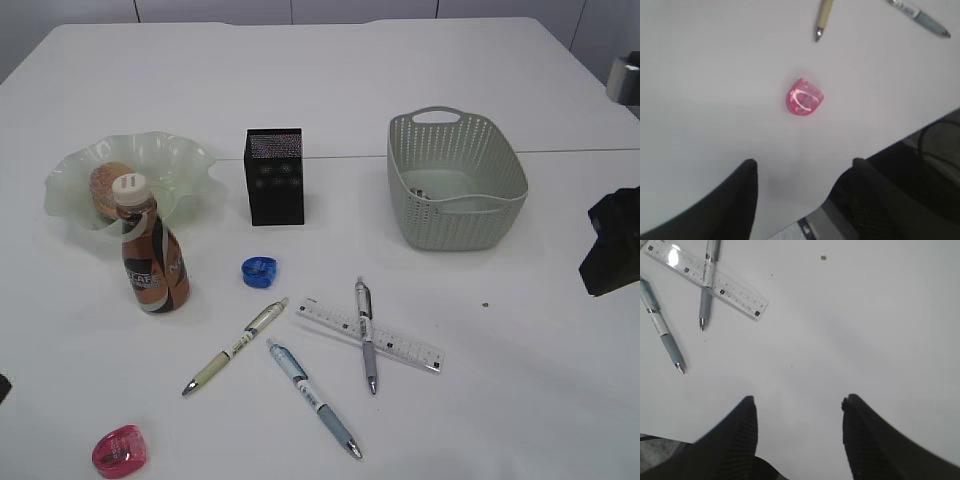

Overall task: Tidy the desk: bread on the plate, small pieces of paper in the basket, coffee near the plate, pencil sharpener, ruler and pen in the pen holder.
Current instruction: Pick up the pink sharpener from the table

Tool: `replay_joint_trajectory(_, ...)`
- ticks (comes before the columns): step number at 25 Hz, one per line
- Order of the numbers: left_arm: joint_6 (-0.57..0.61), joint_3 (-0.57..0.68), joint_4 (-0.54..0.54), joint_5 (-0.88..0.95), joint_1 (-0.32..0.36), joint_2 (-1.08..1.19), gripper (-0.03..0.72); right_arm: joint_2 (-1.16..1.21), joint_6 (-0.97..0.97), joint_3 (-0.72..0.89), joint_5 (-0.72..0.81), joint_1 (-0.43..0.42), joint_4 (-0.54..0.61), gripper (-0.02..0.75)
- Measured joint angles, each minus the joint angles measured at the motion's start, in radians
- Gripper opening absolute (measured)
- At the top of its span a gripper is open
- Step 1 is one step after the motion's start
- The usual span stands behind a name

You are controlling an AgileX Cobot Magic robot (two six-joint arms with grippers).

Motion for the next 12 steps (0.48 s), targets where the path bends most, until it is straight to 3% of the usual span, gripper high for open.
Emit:
replay_joint_trajectory(5,0.174,0.0,0.0,0.012,-0.064,0.1,0.434,0.0,0.0,0.0,0.0,0.0,0.0,0.412)
replay_joint_trajectory(12,0.42,0.0,0.0,-0.1,-0.074,0.217,0.434,0.0,0.0,0.0,-0.001,0.0,0.0,0.407)
